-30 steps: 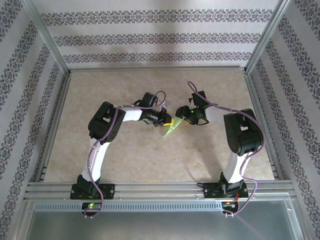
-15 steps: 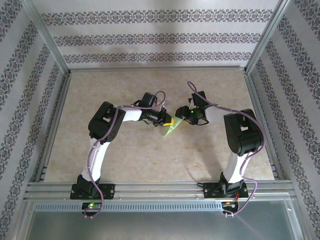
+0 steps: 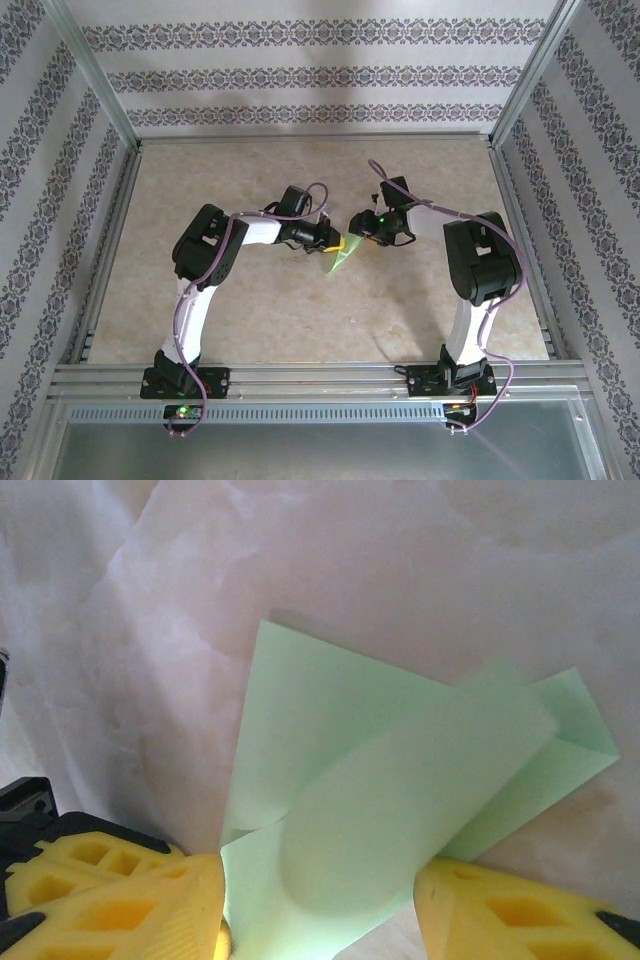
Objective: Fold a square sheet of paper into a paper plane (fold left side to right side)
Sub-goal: Fold the wing for the fifth time at the center of the table.
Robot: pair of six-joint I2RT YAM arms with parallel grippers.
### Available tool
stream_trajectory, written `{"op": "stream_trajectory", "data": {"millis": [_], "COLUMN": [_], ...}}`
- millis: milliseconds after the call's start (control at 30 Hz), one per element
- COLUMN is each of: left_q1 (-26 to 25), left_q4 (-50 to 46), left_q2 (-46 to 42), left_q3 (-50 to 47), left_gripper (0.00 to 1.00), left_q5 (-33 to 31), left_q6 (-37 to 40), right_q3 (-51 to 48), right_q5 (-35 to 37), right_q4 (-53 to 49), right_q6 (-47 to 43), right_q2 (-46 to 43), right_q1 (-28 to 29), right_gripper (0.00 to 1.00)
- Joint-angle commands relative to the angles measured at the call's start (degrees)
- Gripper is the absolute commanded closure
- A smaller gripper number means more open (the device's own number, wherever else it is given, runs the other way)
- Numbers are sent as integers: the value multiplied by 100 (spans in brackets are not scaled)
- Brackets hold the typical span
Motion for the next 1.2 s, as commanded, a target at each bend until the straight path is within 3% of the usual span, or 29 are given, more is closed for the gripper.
{"op": "stream_trajectory", "data": {"millis": [0, 700, 1100, 1167], "left_q1": [140, 174, 233, 230], "left_q4": [209, -397, 78, 155], "left_q2": [-240, 75, -1, -56], "left_q3": [-182, 198, 22, -32], "left_gripper": [96, 96, 95, 89], "left_q5": [-216, -413, -95, -32], "left_q6": [-106, 440, 193, 151], "right_q3": [262, 418, 605, 674], "right_q5": [-118, -213, -201, -197], "right_q4": [103, -142, -193, -228], "right_q6": [-372, -552, -594, -638], "right_q2": [320, 324, 418, 465], "right_q1": [100, 130, 93, 99], "right_gripper": [46, 46, 46, 46]}}
